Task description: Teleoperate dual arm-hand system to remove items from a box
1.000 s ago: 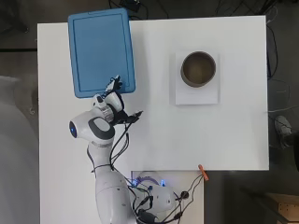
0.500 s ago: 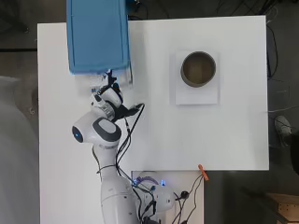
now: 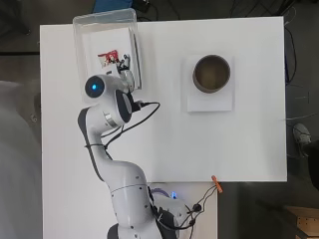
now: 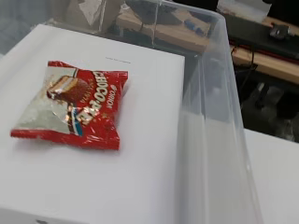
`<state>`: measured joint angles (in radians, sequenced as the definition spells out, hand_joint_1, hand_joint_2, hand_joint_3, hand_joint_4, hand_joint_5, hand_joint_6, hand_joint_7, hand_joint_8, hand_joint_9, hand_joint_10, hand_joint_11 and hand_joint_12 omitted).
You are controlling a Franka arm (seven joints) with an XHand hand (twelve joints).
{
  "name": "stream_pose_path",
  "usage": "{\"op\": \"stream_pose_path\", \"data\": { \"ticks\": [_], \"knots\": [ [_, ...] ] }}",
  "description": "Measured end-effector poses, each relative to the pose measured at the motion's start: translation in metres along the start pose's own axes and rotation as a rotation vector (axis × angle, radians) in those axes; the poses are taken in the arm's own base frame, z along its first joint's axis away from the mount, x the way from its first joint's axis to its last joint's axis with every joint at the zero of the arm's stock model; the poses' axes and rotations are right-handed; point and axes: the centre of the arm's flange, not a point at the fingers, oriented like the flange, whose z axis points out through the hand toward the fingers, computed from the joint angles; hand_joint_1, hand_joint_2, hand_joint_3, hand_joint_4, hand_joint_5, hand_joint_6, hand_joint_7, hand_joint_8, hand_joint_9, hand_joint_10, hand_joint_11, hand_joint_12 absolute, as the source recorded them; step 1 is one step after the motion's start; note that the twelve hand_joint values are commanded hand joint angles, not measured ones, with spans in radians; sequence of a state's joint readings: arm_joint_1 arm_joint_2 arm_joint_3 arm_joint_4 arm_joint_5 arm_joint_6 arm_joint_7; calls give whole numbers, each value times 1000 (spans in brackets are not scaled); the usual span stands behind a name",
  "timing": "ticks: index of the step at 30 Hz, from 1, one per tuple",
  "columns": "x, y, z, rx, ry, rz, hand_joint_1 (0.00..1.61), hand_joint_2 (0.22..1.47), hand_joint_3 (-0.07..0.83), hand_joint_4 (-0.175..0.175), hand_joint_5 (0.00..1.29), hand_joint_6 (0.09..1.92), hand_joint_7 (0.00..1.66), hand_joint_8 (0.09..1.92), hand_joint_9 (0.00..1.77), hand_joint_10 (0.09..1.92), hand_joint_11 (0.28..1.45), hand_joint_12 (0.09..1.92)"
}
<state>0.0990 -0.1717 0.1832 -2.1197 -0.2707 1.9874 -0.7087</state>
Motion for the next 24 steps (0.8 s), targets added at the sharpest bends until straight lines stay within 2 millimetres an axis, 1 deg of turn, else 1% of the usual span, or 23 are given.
{"op": "stream_pose_path", "data": {
  "ticks": [2, 3, 4, 5, 6, 7, 8, 9, 11, 12, 14, 15, 16, 17, 19, 21, 24],
  "knots": [
    [-1, 21, -13, 174, 83, 88, 438, 1060, -9, -16, 534, 87, 773, 87, 872, 87, 583, 87],
    [-2, 32, -14, 261, 128, 127, 408, 1056, -9, -13, 526, 87, 749, 87, 837, 87, 561, 87],
    [-1, 39, -8, 326, 151, 151, 388, 1055, -7, -11, 517, 87, 743, 87, 835, 87, 557, 87],
    [5, 42, 2, 386, 159, 165, 375, 1053, -5, -12, 508, 87, 760, 87, 864, 87, 570, 87],
    [20, 43, 28, 476, 135, 173, 358, 1042, -7, -8, 502, 87, 715, 87, 793, 87, 529, 87],
    [26, 44, 39, 507, 117, 176, 340, 1028, -10, -1, 490, 87, 643, 87, 674, 87, 474, 87],
    [33, 44, 46, 526, 99, 178, 323, 1016, -12, 5, 470, 87, 588, 87, 584, 87, 435, 87],
    [40, 44, 51, 535, 73, 180, 303, 1007, -13, 12, 445, 87, 551, 87, 530, 87, 412, 87],
    [59, 46, 64, 520, -21, 191, 246, 983, -17, 30, 396, 87, 459, 87, 444, 87, 388, 87],
    [65, 48, 67, 509, -48, 189, 216, 972, -18, 35, 383, 87, 434, 87, 419, 87, 382, 87],
    [77, 53, 65, 494, -78, 168, 176, 959, -13, 40, 402, 87, 475, 87, 428, 87, 378, 87],
    [83, 54, 65, 492, -98, 150, 161, 952, -11, 39, 404, 87, 497, 87, 447, 87, 380, 87],
    [88, 55, 67, 492, -121, 133, 145, 944, -10, 35, 384, 87, 486, 87, 455, 87, 383, 87],
    [94, 56, 72, 493, -142, 118, 128, 937, -11, 31, 362, 87, 466, 87, 454, 87, 387, 87],
    [105, 51, 87, 493, -198, 93, 85, 941, -5, 29, 334, 87, 433, 87, 437, 87, 392, 87],
    [108, 47, 101, 488, -256, 97, 61, 946, -1, 32, 320, 87, 411, 87, 418, 87, 394, 87],
    [104, 34, 117, 509, -287, 101, 44, 944, -1, 36, 289, 87, 374, 87, 398, 87, 401, 87]
  ]
}}
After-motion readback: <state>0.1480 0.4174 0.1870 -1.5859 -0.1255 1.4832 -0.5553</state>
